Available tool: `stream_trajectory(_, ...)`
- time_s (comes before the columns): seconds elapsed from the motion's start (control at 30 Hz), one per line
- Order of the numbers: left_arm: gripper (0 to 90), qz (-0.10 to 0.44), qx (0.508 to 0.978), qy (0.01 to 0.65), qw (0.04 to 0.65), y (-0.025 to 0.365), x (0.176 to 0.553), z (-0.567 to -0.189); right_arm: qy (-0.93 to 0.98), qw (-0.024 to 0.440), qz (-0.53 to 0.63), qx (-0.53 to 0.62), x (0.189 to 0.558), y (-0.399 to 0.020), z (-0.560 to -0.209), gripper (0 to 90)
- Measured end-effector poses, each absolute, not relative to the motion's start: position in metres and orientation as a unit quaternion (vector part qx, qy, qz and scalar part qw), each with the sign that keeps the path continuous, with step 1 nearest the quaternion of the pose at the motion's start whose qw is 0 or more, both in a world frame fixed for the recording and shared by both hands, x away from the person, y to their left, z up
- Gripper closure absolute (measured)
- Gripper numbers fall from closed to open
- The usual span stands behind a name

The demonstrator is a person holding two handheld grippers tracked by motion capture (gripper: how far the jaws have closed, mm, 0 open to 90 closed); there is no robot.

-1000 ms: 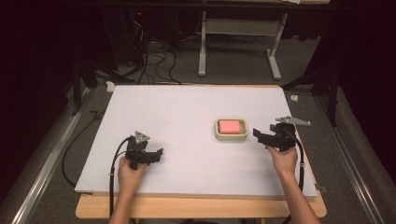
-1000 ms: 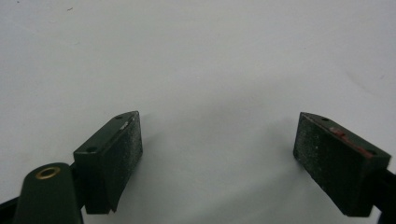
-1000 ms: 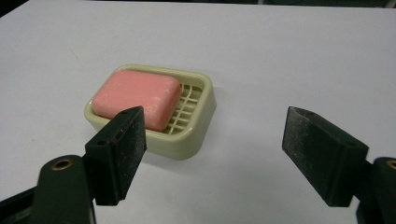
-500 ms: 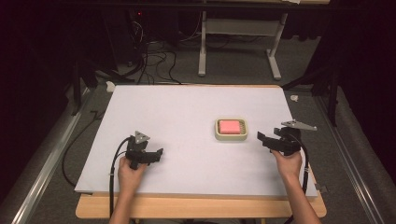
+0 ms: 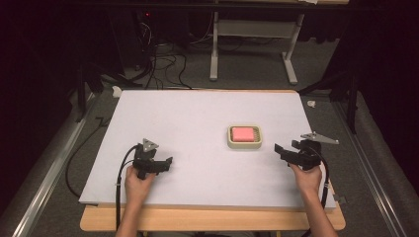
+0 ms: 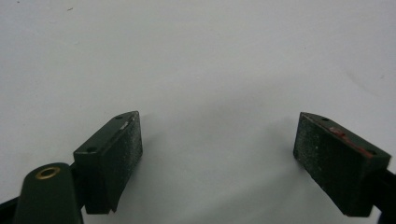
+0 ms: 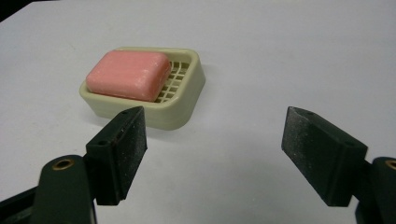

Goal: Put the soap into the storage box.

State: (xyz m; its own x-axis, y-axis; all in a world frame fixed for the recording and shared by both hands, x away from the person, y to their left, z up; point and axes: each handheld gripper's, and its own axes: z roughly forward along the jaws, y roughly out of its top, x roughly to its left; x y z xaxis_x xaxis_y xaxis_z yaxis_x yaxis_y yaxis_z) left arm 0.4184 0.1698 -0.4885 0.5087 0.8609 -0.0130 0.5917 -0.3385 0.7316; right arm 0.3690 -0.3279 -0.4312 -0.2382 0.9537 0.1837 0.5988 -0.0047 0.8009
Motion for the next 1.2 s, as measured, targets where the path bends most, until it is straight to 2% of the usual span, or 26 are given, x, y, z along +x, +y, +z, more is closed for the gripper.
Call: stream_trajectory(1.2, 16.1, 0.193, 0.795, 0.457, 0.349, 0.17, 0.418, -0.489, 0.686, 0.194, 0.411, 0.569, 0.353, -0.313, -0.461, 27.4)
